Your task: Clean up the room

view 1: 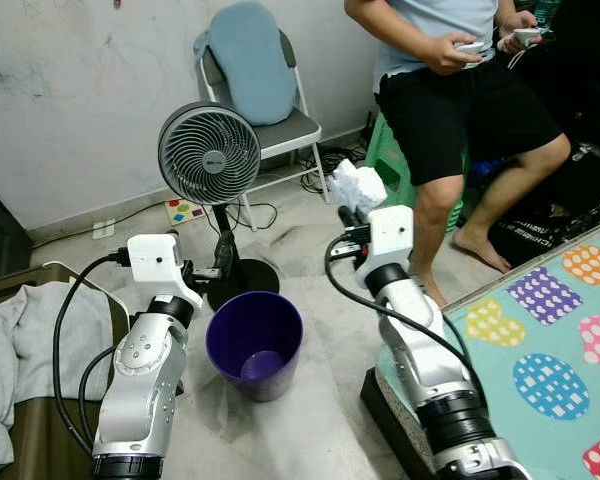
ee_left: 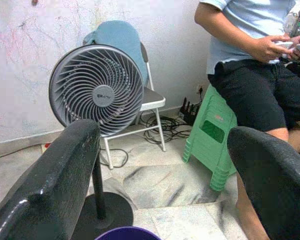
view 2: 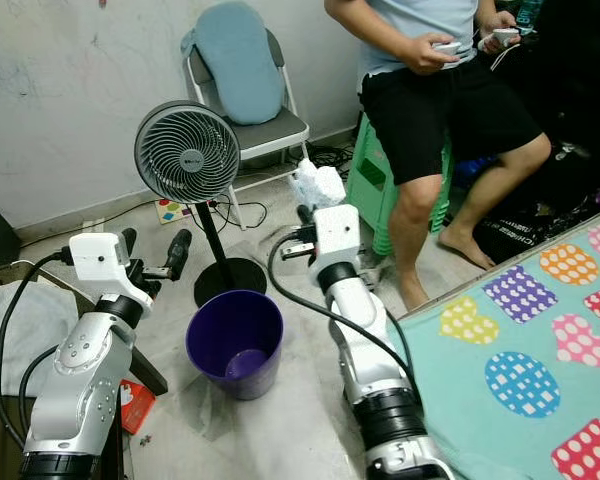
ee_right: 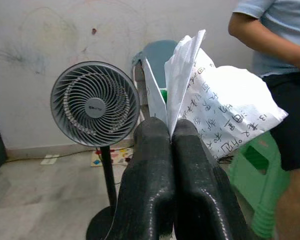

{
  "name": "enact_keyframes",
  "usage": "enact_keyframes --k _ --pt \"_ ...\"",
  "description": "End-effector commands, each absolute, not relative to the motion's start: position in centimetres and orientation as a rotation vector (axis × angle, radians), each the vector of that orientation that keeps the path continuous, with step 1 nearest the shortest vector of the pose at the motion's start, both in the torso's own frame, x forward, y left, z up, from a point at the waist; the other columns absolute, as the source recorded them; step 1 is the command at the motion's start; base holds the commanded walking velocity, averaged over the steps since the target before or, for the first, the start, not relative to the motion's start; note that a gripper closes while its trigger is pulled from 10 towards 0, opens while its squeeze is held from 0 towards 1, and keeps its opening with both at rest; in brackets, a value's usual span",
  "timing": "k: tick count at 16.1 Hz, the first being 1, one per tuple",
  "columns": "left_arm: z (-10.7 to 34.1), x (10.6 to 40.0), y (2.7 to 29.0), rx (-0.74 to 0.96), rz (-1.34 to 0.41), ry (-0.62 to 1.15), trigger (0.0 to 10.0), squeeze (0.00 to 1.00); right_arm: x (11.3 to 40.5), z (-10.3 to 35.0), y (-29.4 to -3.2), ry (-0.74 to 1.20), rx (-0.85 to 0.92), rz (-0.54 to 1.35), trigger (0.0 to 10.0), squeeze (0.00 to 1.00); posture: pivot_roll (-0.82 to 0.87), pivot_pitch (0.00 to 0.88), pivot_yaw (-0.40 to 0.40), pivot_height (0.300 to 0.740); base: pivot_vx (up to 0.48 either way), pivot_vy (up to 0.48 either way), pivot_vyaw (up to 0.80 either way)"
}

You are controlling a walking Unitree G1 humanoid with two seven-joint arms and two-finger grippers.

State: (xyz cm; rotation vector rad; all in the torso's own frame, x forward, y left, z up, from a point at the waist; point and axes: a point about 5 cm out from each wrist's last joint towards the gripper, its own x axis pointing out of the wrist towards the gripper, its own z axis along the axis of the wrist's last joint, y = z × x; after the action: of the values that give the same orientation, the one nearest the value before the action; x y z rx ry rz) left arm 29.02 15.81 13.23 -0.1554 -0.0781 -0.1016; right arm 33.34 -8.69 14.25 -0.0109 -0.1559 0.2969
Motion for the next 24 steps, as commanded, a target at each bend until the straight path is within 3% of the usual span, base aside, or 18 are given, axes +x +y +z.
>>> enact_keyframes --k 1,6,12,19,24 --pt "13.5 29.0 16.2 -0.148 -0.077 -0.092 10.0 0.00 33.4 14.9 -8.6 -0.181 -0.014 0.300 10.0 0.00 -0.03 0.007 0.061 0.740 0.000 0.000 0.00" --pt "11.4 29.1 14.4 -0.200 -0.096 -0.046 10.0 0.00 32.6 14.5 -9.7 -0.165 -0.053 0.285 10.0 0.00 -0.15 0.000 0.032 0.740 0.000 0.000 0.00" --pt "11.0 30.8 11.9 -0.275 -0.101 -0.068 10.0 0.00 31.9 14.5 -12.8 -0.133 -0.157 0.281 10.0 0.00 -0.24 0.000 -0.025 0.740 0.000 0.000 0.00" --pt "10.6 29.5 14.8 -0.232 -0.015 -0.094 10.0 0.00 32.8 14.2 -9.8 -0.141 -0.155 0.365 10.0 0.00 -0.10 0.000 -0.035 0.740 0.000 0.000 0.00" --pt "10.9 28.6 15.8 -0.218 0.012 -0.100 10.0 0.00 33.5 14.1 -8.7 -0.145 -0.114 0.388 10.0 0.00 -0.03 0.000 -0.037 0.740 0.000 0.000 0.76"
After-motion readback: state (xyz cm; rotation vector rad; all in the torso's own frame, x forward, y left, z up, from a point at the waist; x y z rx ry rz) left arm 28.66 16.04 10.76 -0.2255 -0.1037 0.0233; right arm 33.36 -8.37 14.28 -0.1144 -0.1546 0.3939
